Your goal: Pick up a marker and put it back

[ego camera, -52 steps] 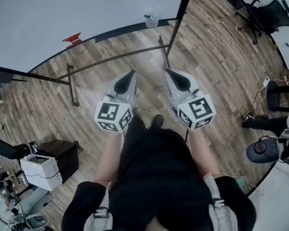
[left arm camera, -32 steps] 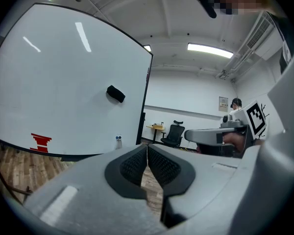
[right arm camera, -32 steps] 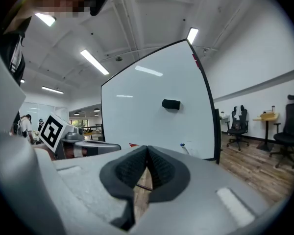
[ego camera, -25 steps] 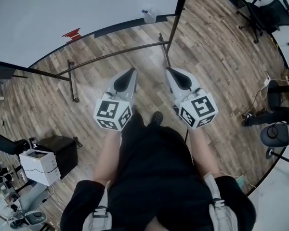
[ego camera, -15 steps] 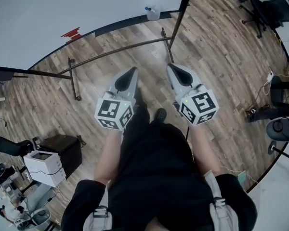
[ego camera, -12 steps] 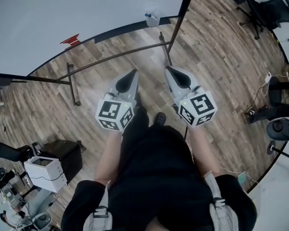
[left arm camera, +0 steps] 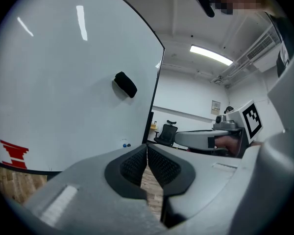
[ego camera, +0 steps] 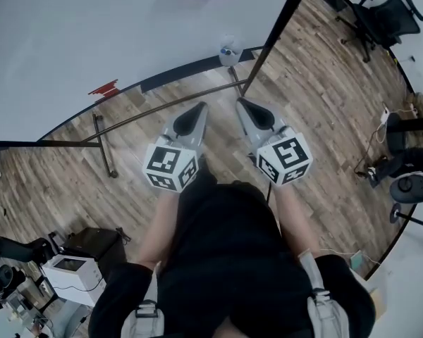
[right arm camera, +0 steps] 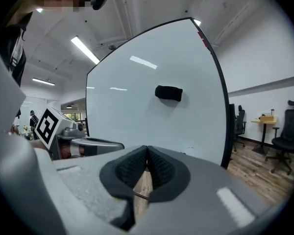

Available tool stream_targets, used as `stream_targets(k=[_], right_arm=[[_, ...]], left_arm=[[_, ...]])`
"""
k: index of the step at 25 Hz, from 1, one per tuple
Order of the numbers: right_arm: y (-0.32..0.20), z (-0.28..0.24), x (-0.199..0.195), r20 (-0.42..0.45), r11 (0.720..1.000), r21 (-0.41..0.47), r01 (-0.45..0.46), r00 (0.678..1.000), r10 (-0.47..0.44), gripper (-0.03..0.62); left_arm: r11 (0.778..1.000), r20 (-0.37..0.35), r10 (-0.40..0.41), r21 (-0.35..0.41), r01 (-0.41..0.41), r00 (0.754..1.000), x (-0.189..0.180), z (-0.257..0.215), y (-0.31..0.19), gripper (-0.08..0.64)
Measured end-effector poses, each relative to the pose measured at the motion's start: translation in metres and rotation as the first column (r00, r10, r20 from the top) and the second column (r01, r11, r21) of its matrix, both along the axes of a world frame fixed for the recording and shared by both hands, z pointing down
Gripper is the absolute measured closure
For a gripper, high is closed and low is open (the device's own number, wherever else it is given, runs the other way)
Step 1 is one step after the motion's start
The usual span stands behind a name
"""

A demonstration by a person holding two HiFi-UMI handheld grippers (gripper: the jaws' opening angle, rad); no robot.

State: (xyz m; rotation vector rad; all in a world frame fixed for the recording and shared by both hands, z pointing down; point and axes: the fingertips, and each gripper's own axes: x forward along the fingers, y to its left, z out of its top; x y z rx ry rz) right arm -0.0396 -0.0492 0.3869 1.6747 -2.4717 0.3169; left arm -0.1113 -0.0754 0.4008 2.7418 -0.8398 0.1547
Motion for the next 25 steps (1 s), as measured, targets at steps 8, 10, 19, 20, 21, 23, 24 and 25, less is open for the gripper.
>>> stream_targets(k=[8,10,19,20,21,23,24,25], right_arm=[[-0.036,0.019,-0.007,-0.045,0.997,-0.036,-0.074,0.996,0.072,0.589],[-0.041,0.023,-0.008,-0.043,0.995,-0.040,-0.087,0.995,0.085,0.589],[-0.059,0.042,0.002,-0.026,0.993,-0.082,-0.090,0.996,0.088,0.589],[-0.061,0.045,0.004,-0.026,0.993,-0.089,-0.082,0.996,0.080,0.589],[-0.064,0.047,0.007,-0.028,0.993,-0.097,-0.074,0.997,0.072,0.588],[-0.070,0.049,0.013,-0.041,0.993,-0.107,-0.057,0.998,0.052,0.588],[-0.075,0.048,0.017,-0.048,0.993,-0.109,-0.045,0.998,0.040,0.588],[-0.080,0.047,0.021,-0.053,0.993,-0.111,-0.031,0.998,0.025,0.588]], left_arm=[[0.997,0.000,0.070,-0.012,-0.070,0.998,-0.003,0.012,-0.035,0.545],[0.997,-0.002,0.081,-0.020,-0.081,0.997,-0.003,0.016,-0.039,0.545],[0.996,0.014,0.081,-0.033,-0.081,0.997,0.008,0.021,-0.050,0.545],[0.997,0.013,0.071,-0.033,-0.071,0.997,0.010,0.021,-0.052,0.545],[0.998,0.012,0.061,-0.035,-0.060,0.998,0.011,0.020,-0.053,0.545],[0.998,0.009,0.036,-0.045,-0.035,0.999,0.016,0.021,-0.056,0.545],[0.999,0.009,0.020,-0.050,-0.020,1.000,0.018,0.020,-0.058,0.545],[0.999,0.009,0.003,-0.053,-0.003,1.000,0.021,0.019,-0.062,0.545]])
